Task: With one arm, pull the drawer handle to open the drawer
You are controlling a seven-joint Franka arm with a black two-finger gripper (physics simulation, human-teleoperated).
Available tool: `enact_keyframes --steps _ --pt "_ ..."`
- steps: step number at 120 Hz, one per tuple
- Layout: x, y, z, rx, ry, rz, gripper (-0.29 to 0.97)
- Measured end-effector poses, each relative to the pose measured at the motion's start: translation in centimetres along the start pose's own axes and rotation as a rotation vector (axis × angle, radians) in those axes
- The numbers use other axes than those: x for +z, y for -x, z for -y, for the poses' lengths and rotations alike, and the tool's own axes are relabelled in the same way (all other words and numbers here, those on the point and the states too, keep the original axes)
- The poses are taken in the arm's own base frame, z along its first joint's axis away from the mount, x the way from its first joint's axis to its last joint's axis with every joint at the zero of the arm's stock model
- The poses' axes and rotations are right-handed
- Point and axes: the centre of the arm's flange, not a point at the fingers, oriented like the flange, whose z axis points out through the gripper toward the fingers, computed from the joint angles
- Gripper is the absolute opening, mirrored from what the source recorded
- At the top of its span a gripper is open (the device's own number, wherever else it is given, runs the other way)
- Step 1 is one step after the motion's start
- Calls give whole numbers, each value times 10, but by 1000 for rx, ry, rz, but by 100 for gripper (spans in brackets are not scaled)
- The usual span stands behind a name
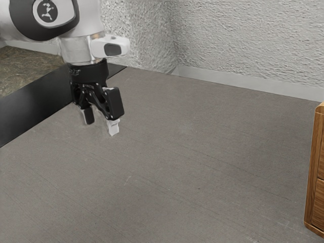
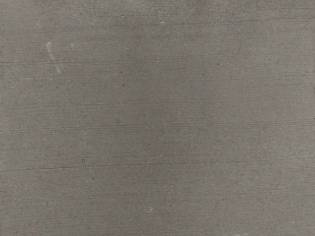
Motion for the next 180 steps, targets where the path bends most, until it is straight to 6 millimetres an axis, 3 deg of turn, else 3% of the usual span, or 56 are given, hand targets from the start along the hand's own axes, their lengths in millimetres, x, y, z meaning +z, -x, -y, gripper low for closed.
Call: enact_keyframes --steps 16,18,22,26,31,39,48,56,63,68,72,81,89,94,99,106,125,144,169,180 --pt "-17 -23 8 13 -11 -206 66" --pt "-26 -20 8 14 -15 -240 66" --pt "-69 4 7 21 -26 -363 66" --pt "-120 52 7 24 -41 -506 66" --pt "-144 80 30 -25 -56 -579 66" --pt "-135 63 78 -96 -75 -559 66" --pt "-121 39 115 -29 -118 -532 66" --pt "-116 34 137 60 -160 -522 66" --pt "-109 26 140 161 -187 -505 66" --pt "-104 13 127 258 -199 -489 66" --pt "-101 0 103 360 -208 -477 66" --pt "-87 -31 5 654 -224 -441 66" --pt "-74 -35 -86 905 -239 -416 66" --pt "-66 -33 -122 1021 -244 -400 66" --pt "-61 -32 -144 1104 -254 -389 66" --pt "-58 -31 -156 1183 -266 -378 66" --pt "-51 -43 -163 1323 -293 -359 66" --pt "-26 -53 -233 1529 -349 -307 66" --pt "-21 -68 -224 1586 -387 -285 66" --pt "-19 -65 -236 1638 -394 -283 66"
